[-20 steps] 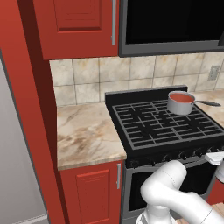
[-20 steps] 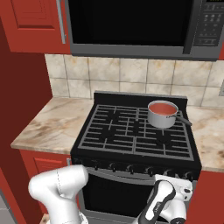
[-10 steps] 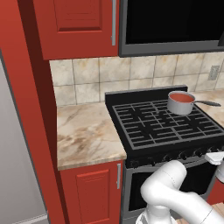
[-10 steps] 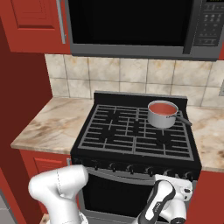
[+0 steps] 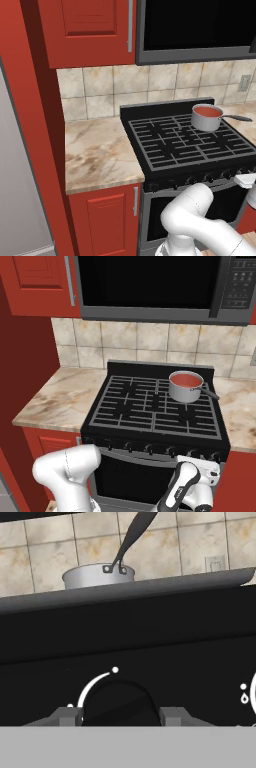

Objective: Wait until the marinara sauce is simmered to a deep red color and then turn off the stove.

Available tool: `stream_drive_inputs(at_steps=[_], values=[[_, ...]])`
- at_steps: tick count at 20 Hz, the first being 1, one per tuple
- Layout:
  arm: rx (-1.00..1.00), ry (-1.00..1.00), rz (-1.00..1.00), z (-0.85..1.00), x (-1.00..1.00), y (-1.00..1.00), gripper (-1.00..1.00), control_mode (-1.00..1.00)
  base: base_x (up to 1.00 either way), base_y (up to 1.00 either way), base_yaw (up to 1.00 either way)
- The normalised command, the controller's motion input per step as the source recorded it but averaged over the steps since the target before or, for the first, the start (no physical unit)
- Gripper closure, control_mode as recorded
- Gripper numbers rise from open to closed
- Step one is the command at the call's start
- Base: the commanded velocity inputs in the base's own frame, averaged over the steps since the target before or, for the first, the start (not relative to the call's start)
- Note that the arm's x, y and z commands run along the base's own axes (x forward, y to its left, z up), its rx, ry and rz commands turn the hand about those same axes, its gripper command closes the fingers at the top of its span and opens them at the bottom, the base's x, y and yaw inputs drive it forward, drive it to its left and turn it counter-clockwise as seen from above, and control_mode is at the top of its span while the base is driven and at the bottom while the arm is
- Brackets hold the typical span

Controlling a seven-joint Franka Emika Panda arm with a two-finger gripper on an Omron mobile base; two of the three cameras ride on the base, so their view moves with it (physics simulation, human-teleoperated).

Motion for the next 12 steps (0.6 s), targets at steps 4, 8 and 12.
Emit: stream_drive_inputs(at_steps=[4,8,12], values=[[0.00,0.00,0.00,0.00,0.00,0.00,1.00,-1.00,0.00,0.00,0.00],[0.00,0.00,0.00,0.00,0.00,0.00,1.00,-1.00,0.00,0.00,0.00],[0.00,0.00,0.00,0.00,0.00,0.00,1.00,-1.00,0.00,0.00,0.00]])
